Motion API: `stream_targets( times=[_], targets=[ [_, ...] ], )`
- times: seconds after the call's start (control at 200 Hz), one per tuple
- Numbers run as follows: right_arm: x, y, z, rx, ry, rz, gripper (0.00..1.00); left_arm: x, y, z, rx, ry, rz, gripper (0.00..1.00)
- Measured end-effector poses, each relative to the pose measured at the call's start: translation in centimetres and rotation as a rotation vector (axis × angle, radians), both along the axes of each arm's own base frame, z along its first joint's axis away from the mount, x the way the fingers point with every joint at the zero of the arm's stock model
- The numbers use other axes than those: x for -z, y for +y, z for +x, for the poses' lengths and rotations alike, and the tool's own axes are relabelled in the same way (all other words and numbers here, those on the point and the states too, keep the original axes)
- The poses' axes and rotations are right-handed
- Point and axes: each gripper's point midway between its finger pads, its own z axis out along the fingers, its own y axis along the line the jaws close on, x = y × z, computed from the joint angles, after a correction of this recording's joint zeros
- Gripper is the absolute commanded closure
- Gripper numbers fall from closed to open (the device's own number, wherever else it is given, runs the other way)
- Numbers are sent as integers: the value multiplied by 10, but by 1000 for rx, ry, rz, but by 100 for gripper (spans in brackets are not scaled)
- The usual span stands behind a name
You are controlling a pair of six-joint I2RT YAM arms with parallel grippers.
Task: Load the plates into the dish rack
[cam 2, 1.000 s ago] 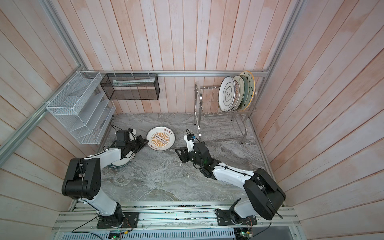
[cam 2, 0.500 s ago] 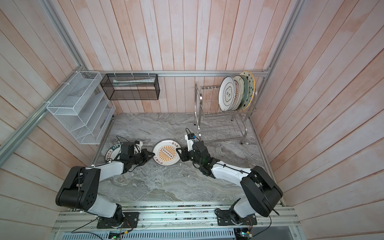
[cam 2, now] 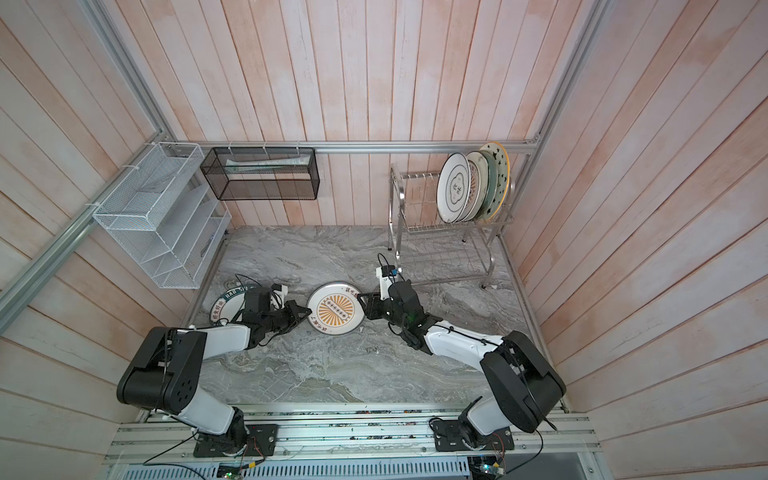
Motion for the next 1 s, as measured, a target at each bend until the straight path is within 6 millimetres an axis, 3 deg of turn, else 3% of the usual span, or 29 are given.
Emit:
stream_targets(
  times=[0.575, 1.0],
  targets=[
    [31, 4, -7, -23, 102, -8, 64, 14, 0, -2, 6, 21, 8, 100],
    [43, 2, -6, -15, 140, -12, 64, 15, 0, -2, 6, 22, 14, 66]
  ],
)
